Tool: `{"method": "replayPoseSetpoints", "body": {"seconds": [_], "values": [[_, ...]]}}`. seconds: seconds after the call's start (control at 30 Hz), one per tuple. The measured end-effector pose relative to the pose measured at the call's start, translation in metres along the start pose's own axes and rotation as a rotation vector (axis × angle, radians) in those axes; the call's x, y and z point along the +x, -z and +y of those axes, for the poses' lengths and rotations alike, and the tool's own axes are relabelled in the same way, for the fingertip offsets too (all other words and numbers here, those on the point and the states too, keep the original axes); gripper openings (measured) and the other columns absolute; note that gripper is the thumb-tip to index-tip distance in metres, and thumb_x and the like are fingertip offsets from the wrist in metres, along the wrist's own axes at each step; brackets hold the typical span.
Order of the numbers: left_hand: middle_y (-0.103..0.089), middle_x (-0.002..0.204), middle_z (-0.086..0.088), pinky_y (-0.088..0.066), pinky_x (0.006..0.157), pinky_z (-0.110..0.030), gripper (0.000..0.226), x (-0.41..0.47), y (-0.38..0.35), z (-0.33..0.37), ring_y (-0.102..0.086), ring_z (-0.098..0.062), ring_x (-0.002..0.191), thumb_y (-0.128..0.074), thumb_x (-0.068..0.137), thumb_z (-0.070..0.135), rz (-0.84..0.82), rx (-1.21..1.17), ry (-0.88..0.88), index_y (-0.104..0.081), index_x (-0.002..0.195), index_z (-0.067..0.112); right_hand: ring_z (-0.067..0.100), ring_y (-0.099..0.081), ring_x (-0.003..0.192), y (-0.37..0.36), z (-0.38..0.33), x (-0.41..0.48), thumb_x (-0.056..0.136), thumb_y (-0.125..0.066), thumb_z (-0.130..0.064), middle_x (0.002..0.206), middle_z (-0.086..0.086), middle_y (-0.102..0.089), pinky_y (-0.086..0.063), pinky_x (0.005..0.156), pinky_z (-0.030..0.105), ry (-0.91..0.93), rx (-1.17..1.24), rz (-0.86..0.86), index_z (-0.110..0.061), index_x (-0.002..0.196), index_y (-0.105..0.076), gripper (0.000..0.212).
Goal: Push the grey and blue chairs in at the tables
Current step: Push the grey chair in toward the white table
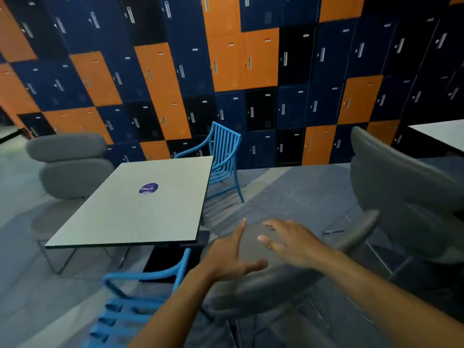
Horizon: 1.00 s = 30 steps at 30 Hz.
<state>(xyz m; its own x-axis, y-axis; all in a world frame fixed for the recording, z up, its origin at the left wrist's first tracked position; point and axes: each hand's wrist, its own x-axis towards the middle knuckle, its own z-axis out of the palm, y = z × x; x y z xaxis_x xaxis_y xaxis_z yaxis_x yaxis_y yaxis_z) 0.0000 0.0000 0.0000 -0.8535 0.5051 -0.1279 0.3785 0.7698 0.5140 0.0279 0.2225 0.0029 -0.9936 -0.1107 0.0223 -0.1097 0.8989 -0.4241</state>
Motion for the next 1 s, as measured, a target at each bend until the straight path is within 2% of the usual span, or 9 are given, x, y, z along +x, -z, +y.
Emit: {"method": "replayPoseSetpoints", "body": {"seconds": [0.13, 0.3, 0.5, 0.57, 0.67, 0.87, 1.0], "values": [[-0.049, 0.155, -0.003, -0.037, 0.115, -0.042, 0.124, -0.017, -0.021, -0.014, -0.046, -0.023, 0.141, -0.055, 0.062, 0.097, 0.02, 0.012, 0.036, -0.006, 0.161, 0.039, 0.02, -0.053, 0.13, -0.027, 0.004, -0.011, 0.095, -0.036, -0.075, 0.142, -0.004, -0.06, -0.038, 0.108, 0.035, 0.051, -0.111, -0.037, -0.03, 0.144, -0.05, 0.068], [-0.055, 0.149, 0.0, -0.042, 0.11, -0.043, 0.116, -0.032, -0.044, -0.026, -0.053, -0.021, 0.134, -0.053, 0.064, 0.098, 0.055, 0.068, 0.022, -0.023, 0.158, 0.036, 0.017, -0.053, 0.125, -0.053, 0.005, -0.021, 0.083, -0.024, -0.088, 0.137, -0.008, -0.061, -0.037, 0.103, 0.037, 0.062, -0.133, -0.098, -0.034, 0.136, -0.057, 0.082], [-0.066, 0.133, 0.006, -0.05, 0.098, -0.042, 0.103, -0.043, -0.07, -0.03, -0.062, -0.016, 0.118, -0.044, 0.064, 0.102, 0.088, 0.118, 0.024, -0.047, 0.143, 0.036, 0.015, -0.054, 0.114, -0.076, 0.011, -0.035, 0.084, -0.024, -0.089, 0.127, -0.011, -0.063, -0.034, 0.096, 0.032, 0.069, -0.157, -0.158, -0.036, 0.126, -0.06, 0.077], [-0.069, 0.123, 0.011, -0.052, 0.09, -0.039, 0.093, -0.044, -0.073, -0.03, -0.064, -0.012, 0.108, -0.04, 0.068, 0.101, 0.149, 0.167, -0.002, -0.056, 0.132, 0.037, 0.015, -0.056, 0.108, -0.081, 0.015, -0.037, 0.084, -0.024, -0.09, 0.121, -0.012, -0.065, -0.035, 0.095, 0.031, 0.075, -0.17, -0.111, -0.038, 0.123, -0.061, 0.075], [-0.071, 0.111, 0.013, -0.055, 0.08, -0.037, 0.079, -0.04, -0.072, -0.033, -0.066, -0.008, 0.096, -0.04, 0.073, 0.098, 0.155, 0.172, -0.042, -0.058, 0.122, 0.039, 0.014, -0.058, 0.099, -0.085, 0.02, -0.036, 0.083, -0.02, -0.093, 0.11, -0.014, -0.068, -0.039, 0.094, 0.032, 0.095, -0.193, -0.049, -0.037, 0.113, -0.064, 0.077], [-0.074, 0.101, 0.013, -0.054, 0.072, -0.036, 0.067, -0.033, -0.071, -0.046, -0.068, -0.008, 0.087, -0.039, 0.081, 0.092, 0.16, 0.191, -0.102, -0.058, 0.12, 0.041, 0.016, -0.064, 0.083, -0.094, 0.031, -0.029, 0.081, -0.026, -0.095, 0.089, -0.01, -0.071, -0.047, 0.078, 0.034, 0.163, -0.243, 0.131, -0.029, 0.091, -0.069, 0.079], [-0.074, 0.101, 0.013, -0.054, 0.069, -0.035, 0.065, -0.03, -0.076, -0.049, -0.069, -0.009, 0.084, -0.039, 0.084, 0.089, 0.198, 0.226, -0.109, -0.06, 0.123, 0.04, 0.018, -0.064, 0.075, -0.095, 0.036, -0.025, 0.083, -0.033, -0.091, 0.081, -0.007, -0.07, -0.049, 0.068, 0.035, 0.215, -0.235, 0.223, -0.027, 0.083, -0.069, 0.074]]}}
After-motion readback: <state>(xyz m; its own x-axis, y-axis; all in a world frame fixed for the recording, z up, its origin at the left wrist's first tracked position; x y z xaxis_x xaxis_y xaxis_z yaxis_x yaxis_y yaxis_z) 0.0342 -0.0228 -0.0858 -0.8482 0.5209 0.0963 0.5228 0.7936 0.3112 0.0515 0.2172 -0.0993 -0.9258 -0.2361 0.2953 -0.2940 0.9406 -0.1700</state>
